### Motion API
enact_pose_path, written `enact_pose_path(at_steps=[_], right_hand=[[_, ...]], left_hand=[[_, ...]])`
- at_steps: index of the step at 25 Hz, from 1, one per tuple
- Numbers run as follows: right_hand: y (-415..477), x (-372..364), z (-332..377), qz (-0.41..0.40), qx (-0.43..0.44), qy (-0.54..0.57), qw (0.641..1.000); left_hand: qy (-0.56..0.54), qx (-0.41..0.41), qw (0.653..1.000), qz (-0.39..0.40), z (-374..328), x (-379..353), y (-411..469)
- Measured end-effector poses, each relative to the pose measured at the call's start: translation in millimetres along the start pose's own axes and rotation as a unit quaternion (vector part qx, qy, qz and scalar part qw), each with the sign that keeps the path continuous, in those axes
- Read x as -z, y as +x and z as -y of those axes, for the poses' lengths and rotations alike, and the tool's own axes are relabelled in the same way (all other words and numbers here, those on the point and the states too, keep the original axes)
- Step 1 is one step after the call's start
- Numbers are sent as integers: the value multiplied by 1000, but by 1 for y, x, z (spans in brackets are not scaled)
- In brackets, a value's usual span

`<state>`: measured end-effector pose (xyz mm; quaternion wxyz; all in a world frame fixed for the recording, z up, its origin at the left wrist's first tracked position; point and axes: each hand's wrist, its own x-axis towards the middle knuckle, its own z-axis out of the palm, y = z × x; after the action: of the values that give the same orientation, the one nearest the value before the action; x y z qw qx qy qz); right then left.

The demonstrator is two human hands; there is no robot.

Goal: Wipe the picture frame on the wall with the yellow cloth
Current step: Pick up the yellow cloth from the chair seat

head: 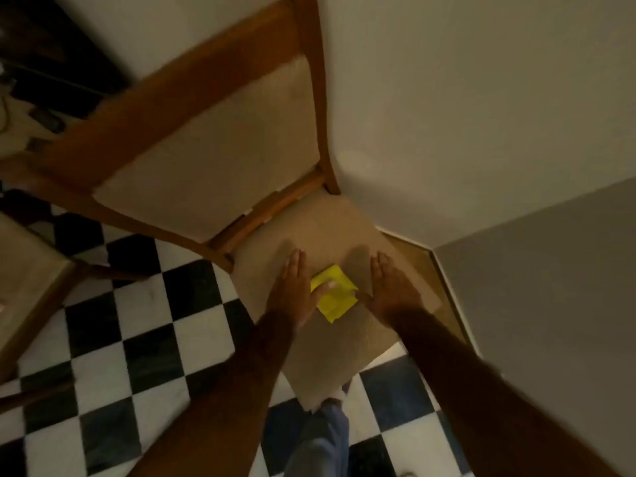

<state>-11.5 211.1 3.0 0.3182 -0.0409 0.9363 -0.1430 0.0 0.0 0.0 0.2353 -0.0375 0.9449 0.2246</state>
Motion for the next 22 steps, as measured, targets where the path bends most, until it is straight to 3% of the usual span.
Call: enact_pose_path(at_steps=[4, 7, 10, 14, 18, 22], right_hand=[[28, -50, 0, 66, -19, 95, 993], [43, -76, 9, 44, -18, 136, 990], [55, -78, 11, 15, -69, 225, 972], [48, -53, -3, 62, -120, 292, 947], [9, -7, -20, 19, -145, 358, 922], [-39, 58, -38, -7, -126, 393, 911]], left_hand=[[-61, 73, 994, 61, 16, -55, 16], [-57, 80, 995, 21, 20, -83, 18], [-93, 125, 988, -25, 19, -90, 25], [-224, 179, 957, -35, 12, -71, 23], [-321, 140, 936, -23, -20, -40, -1], [-455, 124, 881, -34, -82, 0, -24]])
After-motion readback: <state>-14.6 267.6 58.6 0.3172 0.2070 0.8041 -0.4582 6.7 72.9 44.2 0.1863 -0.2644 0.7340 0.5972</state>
